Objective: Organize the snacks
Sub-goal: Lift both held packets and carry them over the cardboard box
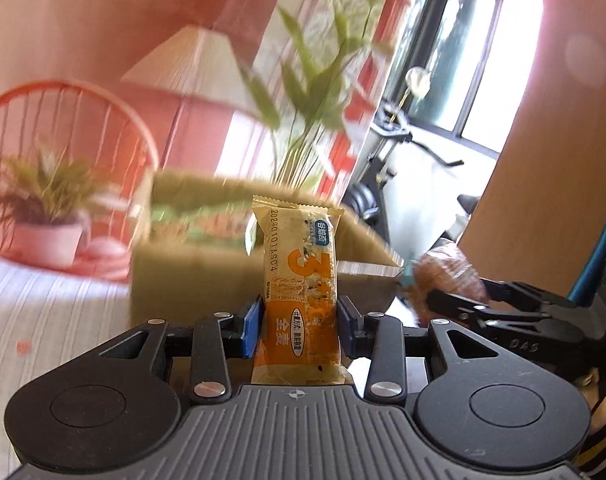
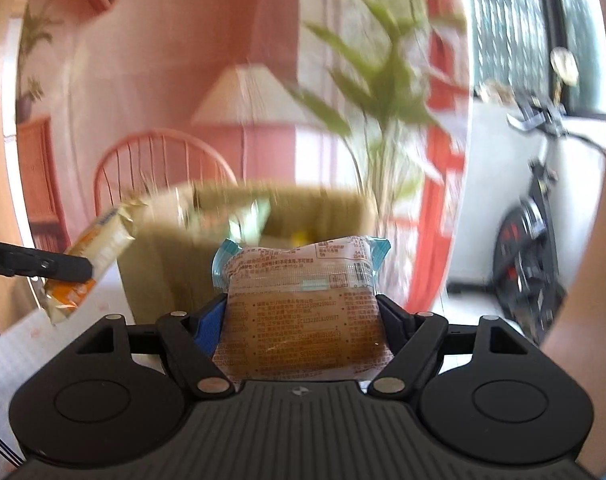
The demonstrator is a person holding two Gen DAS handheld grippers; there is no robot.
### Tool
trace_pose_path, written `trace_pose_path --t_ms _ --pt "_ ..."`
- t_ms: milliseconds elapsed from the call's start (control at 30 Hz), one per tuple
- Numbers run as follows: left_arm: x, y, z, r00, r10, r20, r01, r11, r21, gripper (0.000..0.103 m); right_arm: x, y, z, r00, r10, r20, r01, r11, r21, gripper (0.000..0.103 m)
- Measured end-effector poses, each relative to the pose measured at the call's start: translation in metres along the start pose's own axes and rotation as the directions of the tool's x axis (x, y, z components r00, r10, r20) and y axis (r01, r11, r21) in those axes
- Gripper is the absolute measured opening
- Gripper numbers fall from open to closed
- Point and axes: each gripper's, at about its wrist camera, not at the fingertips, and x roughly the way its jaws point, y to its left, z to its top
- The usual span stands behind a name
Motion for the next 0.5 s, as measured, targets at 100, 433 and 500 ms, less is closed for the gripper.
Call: trace_pose_path --t_ms 100,433,500 --pt "0.016 -0.008 0.023 1.000 -0.016 0.010 0.016 1.000 0.007 0.041 0.023 -0.001 0.024 0.999 0.018 0.044 -0.017 1.000 -0.024 0.078" --pt "0.097 0.005 0.076 1.000 0.014 -0.014 -0.014 1.000 -0.008 0.041 0.110 -0.013 0.059 0.997 0.033 0.073 -0.032 0.999 -0.015 0.078" --pt "0.109 0.006 0.077 0.999 0.020 -0.025 -0.020 1.000 -0.001 0.041 0.124 -0.017 0.056 0.998 0.027 0.064 -0.028 1.000 0.003 0.078"
